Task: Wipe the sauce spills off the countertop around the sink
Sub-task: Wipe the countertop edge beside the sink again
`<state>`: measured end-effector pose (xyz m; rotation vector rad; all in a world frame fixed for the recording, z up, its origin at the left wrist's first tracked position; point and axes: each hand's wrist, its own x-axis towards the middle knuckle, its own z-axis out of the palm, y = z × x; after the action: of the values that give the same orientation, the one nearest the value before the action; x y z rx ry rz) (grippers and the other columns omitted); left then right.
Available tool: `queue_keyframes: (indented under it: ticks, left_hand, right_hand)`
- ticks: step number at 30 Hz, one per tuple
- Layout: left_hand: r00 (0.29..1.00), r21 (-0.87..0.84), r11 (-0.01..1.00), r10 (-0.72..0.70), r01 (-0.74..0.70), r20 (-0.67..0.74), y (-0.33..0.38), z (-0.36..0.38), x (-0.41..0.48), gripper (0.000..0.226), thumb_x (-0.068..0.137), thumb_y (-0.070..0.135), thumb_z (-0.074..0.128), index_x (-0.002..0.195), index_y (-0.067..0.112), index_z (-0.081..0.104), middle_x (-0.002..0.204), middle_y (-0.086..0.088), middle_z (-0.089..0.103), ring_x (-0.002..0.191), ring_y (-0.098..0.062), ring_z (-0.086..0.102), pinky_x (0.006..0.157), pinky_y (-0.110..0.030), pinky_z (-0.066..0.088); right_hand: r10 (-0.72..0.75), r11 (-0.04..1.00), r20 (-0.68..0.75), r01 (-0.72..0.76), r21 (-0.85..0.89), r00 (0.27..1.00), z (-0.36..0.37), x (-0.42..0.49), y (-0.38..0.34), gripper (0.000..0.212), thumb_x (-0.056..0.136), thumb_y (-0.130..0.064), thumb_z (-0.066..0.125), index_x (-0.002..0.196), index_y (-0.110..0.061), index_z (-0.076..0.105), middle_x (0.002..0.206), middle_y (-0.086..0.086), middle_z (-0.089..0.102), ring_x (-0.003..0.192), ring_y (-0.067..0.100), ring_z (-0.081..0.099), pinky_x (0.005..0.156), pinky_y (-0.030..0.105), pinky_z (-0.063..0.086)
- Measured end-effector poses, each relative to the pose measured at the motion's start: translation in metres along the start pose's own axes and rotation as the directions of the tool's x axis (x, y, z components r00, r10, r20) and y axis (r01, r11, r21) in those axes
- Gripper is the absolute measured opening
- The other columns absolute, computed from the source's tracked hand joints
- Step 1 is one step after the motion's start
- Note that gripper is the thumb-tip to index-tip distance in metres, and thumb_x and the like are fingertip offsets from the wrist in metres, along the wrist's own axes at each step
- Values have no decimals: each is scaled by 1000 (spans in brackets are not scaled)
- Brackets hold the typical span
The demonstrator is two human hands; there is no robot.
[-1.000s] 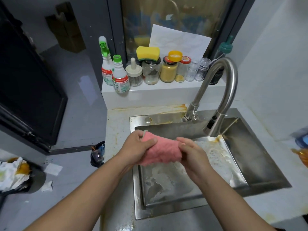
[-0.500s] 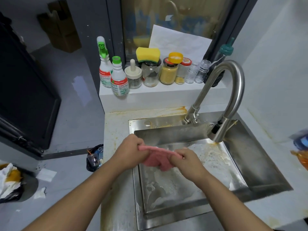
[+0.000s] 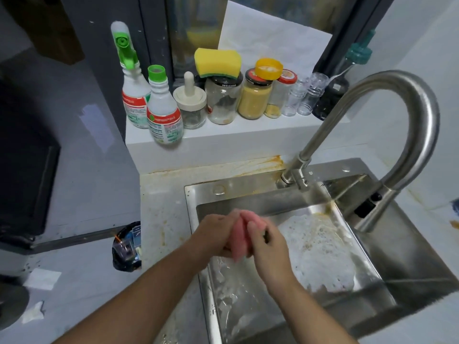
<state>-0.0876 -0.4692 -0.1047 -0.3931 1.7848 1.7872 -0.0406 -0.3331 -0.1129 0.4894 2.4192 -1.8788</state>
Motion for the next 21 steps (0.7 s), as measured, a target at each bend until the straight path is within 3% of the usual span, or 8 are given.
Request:
queue_keyframes:
  ticks: [3,5,7,10,12,15,18,21]
  left_hand:
    - [929,-110,969,-174,220,327,8,-12,16,79,94,75,31,92,9,74,87,-11,76,79,-23,74,77,-38,60]
    - [960,20,993,-116,114,257,1,-27,32,83,89,83,32,101,13,75,90,-8,78,79,-20,74,78,-36,57]
    - [988,310,939,154,-148,4,-9,-42,49,68,88,76,39,93,18,73,81,-3,75,73,-20,69,77,-39,55]
    - [770,780,521,633,-348,-80,-29,-68,80,38,90,44,42,91,18,70,93,-5,69,90,-27,62,83,-39,51]
    - [669,875,345,743,-340,-33,-42,-83,102,38,90,36,45,104,11,70,112,-14,64,107,-35,59,94,-45,50]
    - [721,919,275,692,-284,16,-61,-95,121,44,93,37,45,116,5,65,129,-23,55,122,-44,51,103,-54,45]
    - [711,927,258,703,-271,12,-67,-99,125,50,93,42,49,123,4,63,138,-20,53,130,-41,48,108,-55,42]
    - [710,945,221,704,-242,17,-65,-96,125,52,90,44,48,121,5,63,139,-20,53,130,-41,46,109,-55,40]
  right_hand:
    - [-76,996,228,85,-29,971,7,5,2,27,103,-17,60,128,-28,65,114,-18,73,103,-5,67,84,10,49]
    - [-9,999,222,17,-35,975,6,24,10,27,107,-25,53,129,-27,67,113,-3,76,88,-1,68,75,13,50]
    - [105,994,176,-99,-39,979,6,53,16,29,109,-26,47,126,-20,70,88,14,76,66,6,65,61,21,53]
    - [-67,937,1,63,-344,998,7,111,19,28,104,-13,49,120,-14,73,85,5,71,83,18,68,85,38,58]
    - [-386,661,-133,173,-730,913,9,159,17,24,91,-6,55,103,-16,73,93,6,69,93,30,61,84,42,47]
    - [-643,317,-116,125,-940,757,1,223,8,12,85,-12,57,79,-15,67,79,9,63,80,35,55,67,40,34]
    - [-405,245,-102,0,-970,908,5,276,9,14,90,-15,58,92,-10,72,95,14,67,95,39,59,81,45,42]
    - [1,102,-108,-107,-989,994,28,296,31,53,95,-27,33,134,-4,60,136,23,60,130,44,50,112,51,34]
